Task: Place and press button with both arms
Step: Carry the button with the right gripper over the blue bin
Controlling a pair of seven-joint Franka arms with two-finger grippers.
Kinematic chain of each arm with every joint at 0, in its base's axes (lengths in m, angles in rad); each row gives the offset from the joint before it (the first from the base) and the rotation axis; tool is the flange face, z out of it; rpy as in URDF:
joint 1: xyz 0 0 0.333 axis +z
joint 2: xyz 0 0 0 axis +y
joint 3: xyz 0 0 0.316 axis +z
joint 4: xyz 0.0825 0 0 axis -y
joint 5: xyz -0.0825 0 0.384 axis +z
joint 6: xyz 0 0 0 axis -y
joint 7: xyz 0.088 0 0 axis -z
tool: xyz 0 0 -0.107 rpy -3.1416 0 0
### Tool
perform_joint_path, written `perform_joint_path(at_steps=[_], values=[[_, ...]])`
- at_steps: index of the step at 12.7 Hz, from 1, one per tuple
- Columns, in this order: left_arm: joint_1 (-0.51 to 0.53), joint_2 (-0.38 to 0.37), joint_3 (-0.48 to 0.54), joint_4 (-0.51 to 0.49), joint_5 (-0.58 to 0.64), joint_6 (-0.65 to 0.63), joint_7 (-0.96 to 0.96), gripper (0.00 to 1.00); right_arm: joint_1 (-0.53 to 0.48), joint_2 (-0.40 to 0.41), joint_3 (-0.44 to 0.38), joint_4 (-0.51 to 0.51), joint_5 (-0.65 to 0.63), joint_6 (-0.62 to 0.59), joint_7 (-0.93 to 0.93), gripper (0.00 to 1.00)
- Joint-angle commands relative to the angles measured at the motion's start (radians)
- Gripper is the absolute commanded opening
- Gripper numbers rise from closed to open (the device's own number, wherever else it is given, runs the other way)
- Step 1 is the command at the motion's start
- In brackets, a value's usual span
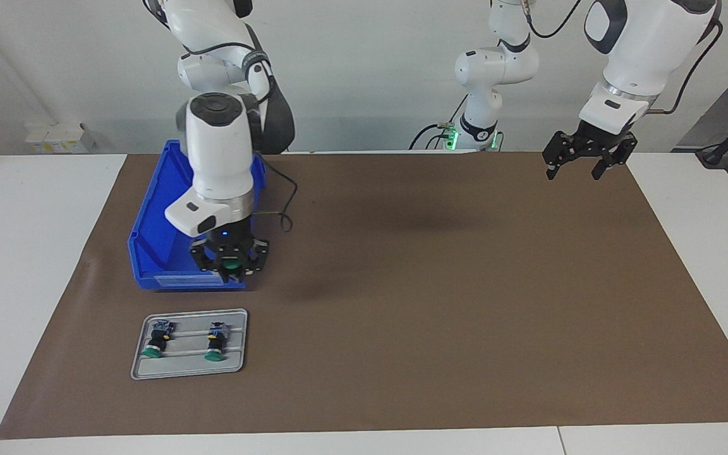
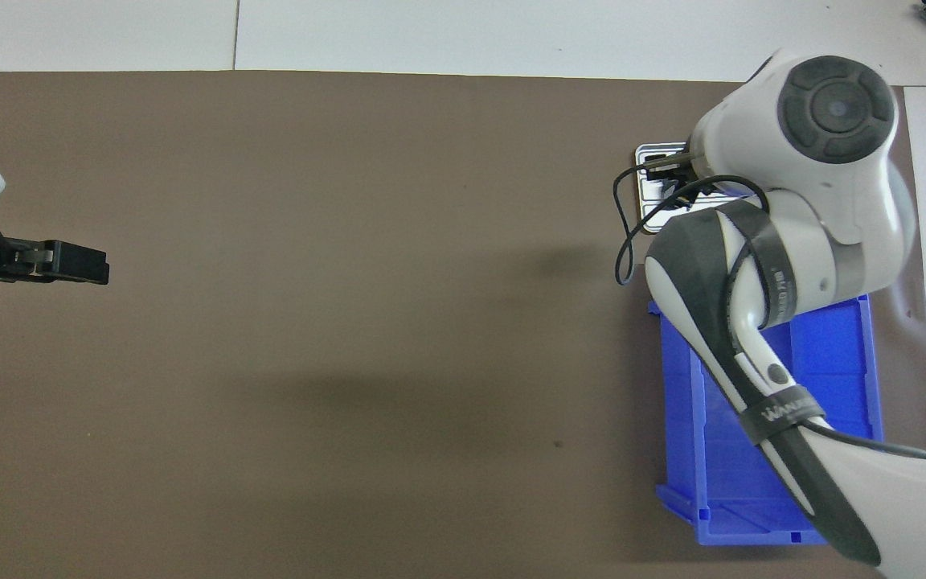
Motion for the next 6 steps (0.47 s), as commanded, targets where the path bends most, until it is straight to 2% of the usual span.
perform_joint_path(at_steps=[1, 4, 6], values=[[0.009, -0.014, -0.006, -0.020, 0.003, 0.013, -0.002, 1.00, -0.106, -0.118, 0.020, -0.199, 0.062, 0.074, -0.147, 0.00], [0.009, -0.014, -0.006, -0.022, 0.003, 0.013, 0.000, 1.00, -0.156, -0.245, 0.020, -0.548, 0.104, 0.352, -0.169, 0.00], [0.009, -0.014, -0.006, -0.020, 0.003, 0.013, -0.002, 1.00, -0.173, -0.307, 0.020, -0.699, 0.104, 0.434, -0.178, 0.00]])
